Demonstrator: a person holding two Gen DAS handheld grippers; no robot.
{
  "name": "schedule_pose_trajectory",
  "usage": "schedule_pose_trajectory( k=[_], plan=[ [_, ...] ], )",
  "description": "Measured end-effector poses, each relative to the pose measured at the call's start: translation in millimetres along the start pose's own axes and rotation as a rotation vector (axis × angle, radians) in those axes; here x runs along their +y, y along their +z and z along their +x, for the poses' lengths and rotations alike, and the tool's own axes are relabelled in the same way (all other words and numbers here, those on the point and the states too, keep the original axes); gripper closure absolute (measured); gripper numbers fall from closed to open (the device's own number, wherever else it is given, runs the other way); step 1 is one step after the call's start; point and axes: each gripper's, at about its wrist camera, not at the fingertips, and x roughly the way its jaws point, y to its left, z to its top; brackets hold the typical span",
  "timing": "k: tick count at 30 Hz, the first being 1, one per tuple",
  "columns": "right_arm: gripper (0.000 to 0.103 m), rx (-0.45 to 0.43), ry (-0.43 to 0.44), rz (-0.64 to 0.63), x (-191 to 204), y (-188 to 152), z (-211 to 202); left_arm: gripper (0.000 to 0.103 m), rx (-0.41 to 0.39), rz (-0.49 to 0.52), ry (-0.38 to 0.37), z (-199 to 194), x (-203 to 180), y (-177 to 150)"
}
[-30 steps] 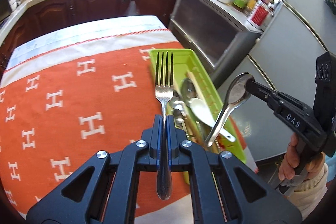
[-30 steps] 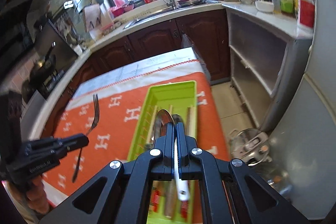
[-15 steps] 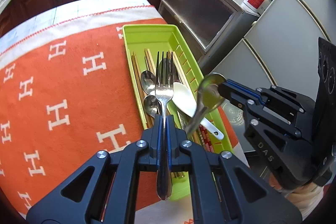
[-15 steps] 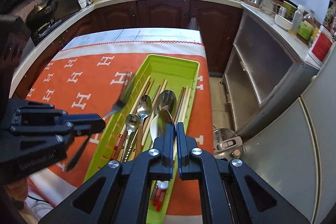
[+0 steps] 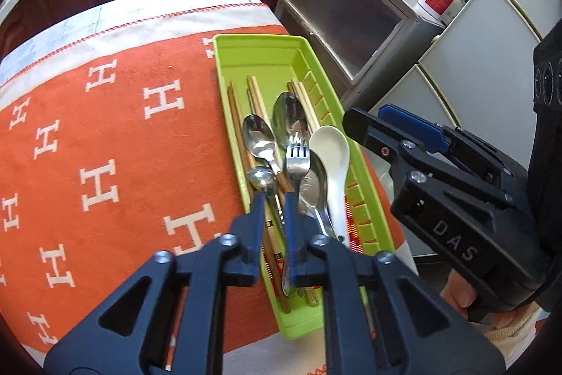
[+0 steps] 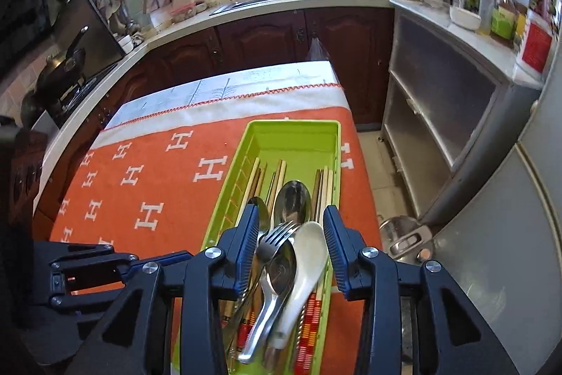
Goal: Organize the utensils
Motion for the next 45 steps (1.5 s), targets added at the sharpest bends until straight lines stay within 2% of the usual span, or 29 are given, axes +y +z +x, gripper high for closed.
schedule_pose_trajectory(
  k=[1,2,3,16,19,28,40,45],
  plan=[
    [0.065,0.005,0.000,0.009,0.2,-0.3,1.6,0.074,-0.005,0.000,0.012,-1.8,1.2,-0.8],
    [0.065,0.012,0.001,0.019,0.0,-1.4,2.8,0.059,-0.011,-0.003,0.021,-3.5,2.4,-1.7],
    [0.065,0.016,0.004,0.025,0.6,-3.9,4.1,0.052,-0.020,-0.010,0.031,-6.0,4.5,-2.5],
    [0.064,0.088,0.019,0.081,11.9,-33.3,25.3,0.048,-0.029,-0.089,0.123,-16.4,32.4,-9.5],
    [0.056,0.101,0.015,0.107,14.6,-38.8,28.6,0.047,-0.041,-0.105,0.149,-21.7,36.9,-11.5],
    [0.051,0.128,0.005,0.164,27.8,-52.1,26.9,0.046,-0.052,-0.143,0.231,-36.2,52.9,-19.7],
    [0.046,0.040,0.002,0.153,76.0,-49.0,-18.0,0.045,-0.210,-0.136,0.375,-105.5,75.2,-34.2],
    [0.045,0.023,0.038,0.142,103.7,-39.0,-31.7,0.034,-0.298,-0.125,0.431,-146.0,79.6,-44.0]
  ],
)
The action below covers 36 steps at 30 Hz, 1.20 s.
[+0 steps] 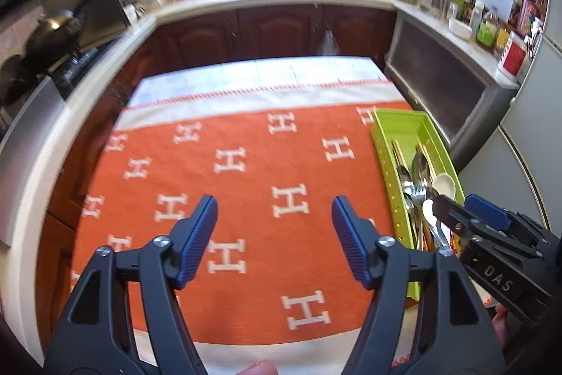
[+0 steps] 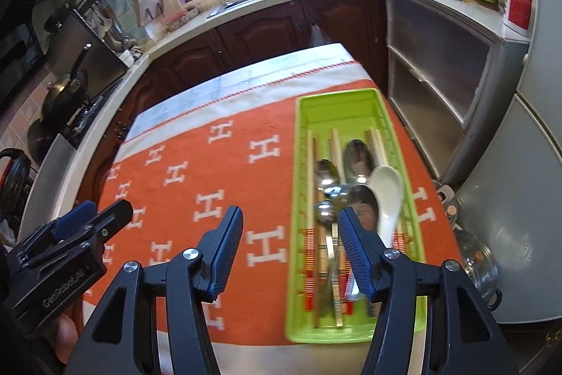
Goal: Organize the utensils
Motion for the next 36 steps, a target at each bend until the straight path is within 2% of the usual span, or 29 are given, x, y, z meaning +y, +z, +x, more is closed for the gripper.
schedule_pose_trajectory(
  k=[6,15,23,36],
  plan=[
    [0.038,-0.026,0.050,-0.048,47.2,2.1,-26.5,0.024,-0.055,-0.025,0.033,-38.8,25.5,-1.1],
    [0.020,-0.123,0.072,-0.129,99.5,0.5,-82.3,0.021,-0.078,-0.088,0.085,-75.0,51.4,-13.2],
    [0.018,-0.126,0.072,-0.173,123.8,-9.3,-99.4,0.020,-0.059,-0.125,0.107,-78.7,66.9,-23.4],
    [0.018,-0.117,0.070,-0.200,126.5,-7.4,-93.3,0.021,-0.040,-0.147,0.110,-68.9,76.3,-23.3]
  ],
)
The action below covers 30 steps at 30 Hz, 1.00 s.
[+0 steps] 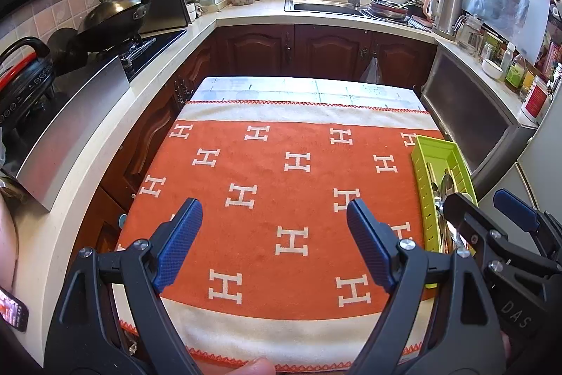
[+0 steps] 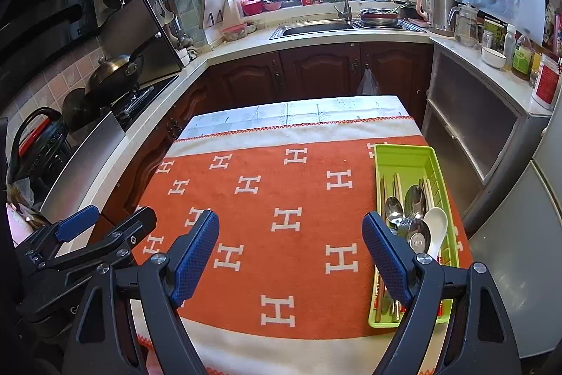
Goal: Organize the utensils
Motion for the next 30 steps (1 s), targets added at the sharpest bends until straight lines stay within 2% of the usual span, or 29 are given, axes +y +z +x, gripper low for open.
schedule_pose_trajectory(
  k=[30],
  plan=[
    [0.018,0.008,-0.001,0.001,-4.1,-0.3,6.8,0.020,0.025,-0.001,-0.004,16.3,4.2,-2.8]
  ],
)
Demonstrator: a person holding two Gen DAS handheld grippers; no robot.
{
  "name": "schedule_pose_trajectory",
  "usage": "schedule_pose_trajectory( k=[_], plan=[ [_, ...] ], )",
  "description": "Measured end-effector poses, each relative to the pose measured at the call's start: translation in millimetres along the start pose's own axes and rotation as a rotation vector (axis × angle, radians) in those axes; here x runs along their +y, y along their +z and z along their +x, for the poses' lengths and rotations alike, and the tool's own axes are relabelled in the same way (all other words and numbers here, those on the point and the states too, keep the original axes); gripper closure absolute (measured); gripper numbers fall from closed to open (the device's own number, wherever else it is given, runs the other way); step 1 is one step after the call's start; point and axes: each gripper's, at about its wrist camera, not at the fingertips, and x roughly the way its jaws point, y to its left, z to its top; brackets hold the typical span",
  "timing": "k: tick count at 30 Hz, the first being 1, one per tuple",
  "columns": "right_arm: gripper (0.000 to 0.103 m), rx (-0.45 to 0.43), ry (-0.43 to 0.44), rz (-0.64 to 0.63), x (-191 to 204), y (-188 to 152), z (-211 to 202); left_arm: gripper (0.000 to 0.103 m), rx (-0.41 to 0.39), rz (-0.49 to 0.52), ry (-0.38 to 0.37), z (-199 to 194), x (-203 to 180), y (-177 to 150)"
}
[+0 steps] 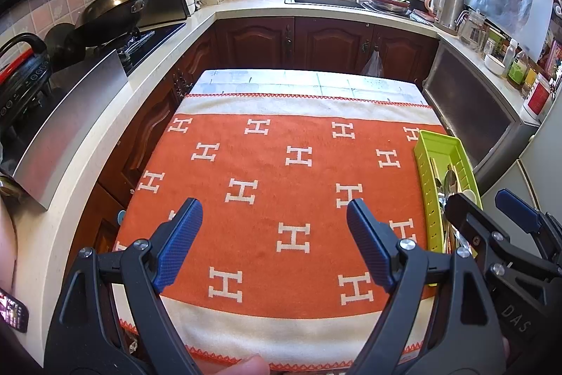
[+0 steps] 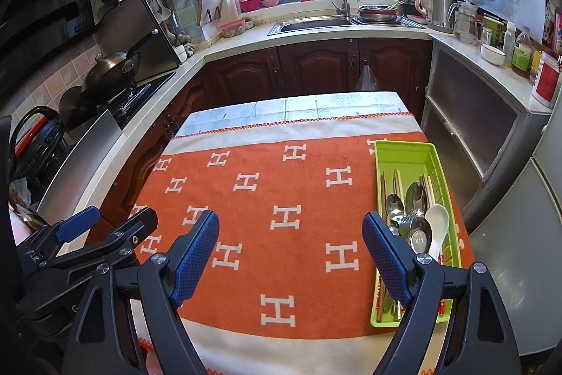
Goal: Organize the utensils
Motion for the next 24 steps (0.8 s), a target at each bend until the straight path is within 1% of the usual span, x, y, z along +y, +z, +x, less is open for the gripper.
schedule_pose_trajectory(
  k=[7,24],
  plan=[
    [0.018,0.001,-0.001,0.000,0.7,0.9,0.0,0.020,0.007,0.000,-0.002,3.0,1.4,-2.3],
    [0.018,0.017,-0.007,-0.008,-0.1,-13.9,7.5,0.021,0.029,-0.010,-0.012,11.7,10.9,-4.2]
  ],
)
